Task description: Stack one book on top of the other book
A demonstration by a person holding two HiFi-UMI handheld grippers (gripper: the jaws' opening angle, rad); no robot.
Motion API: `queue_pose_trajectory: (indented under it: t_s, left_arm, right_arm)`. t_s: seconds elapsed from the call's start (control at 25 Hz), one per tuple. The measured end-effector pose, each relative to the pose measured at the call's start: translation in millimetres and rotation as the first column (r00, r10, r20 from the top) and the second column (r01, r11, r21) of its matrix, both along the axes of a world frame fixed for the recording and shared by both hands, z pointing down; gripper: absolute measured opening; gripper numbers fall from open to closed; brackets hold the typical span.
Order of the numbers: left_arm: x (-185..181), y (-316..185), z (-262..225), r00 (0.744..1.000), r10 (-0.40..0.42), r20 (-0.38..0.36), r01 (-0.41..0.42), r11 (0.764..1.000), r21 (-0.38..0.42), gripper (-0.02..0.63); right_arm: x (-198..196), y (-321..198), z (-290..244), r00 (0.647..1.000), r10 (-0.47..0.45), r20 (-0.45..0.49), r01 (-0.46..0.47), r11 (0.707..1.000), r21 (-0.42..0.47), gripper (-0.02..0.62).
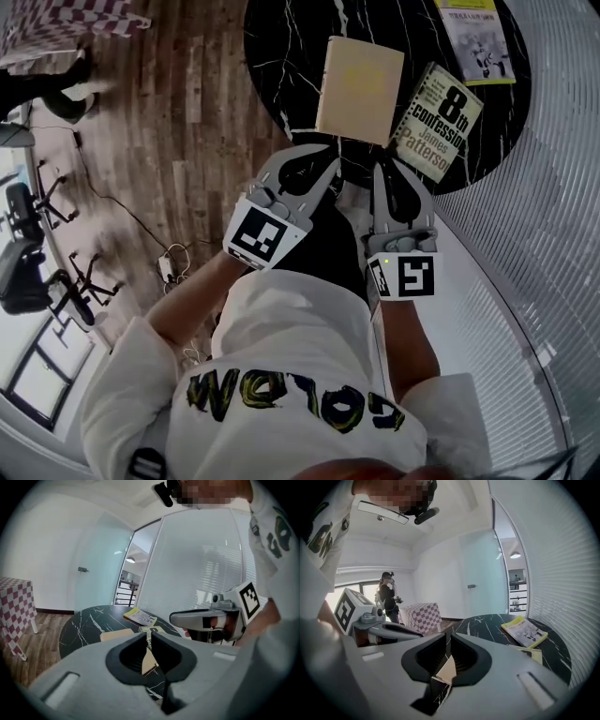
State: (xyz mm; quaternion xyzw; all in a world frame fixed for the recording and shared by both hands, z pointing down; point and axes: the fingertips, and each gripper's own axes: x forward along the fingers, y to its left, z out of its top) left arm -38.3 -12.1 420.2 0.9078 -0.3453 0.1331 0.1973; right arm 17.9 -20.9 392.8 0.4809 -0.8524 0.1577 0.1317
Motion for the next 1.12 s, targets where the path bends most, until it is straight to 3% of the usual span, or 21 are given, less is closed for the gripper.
queue_pose_trajectory:
  t_s: [1.12]
  left_arm:
    - [-15,-35,109,0.998,-0.043,0.052,0.051,0.986,-0.162,0.092]
  right_arm:
    - [22,-32,112,0.995,0.058,-0.075,-0.073,0.977,-0.202,0.109]
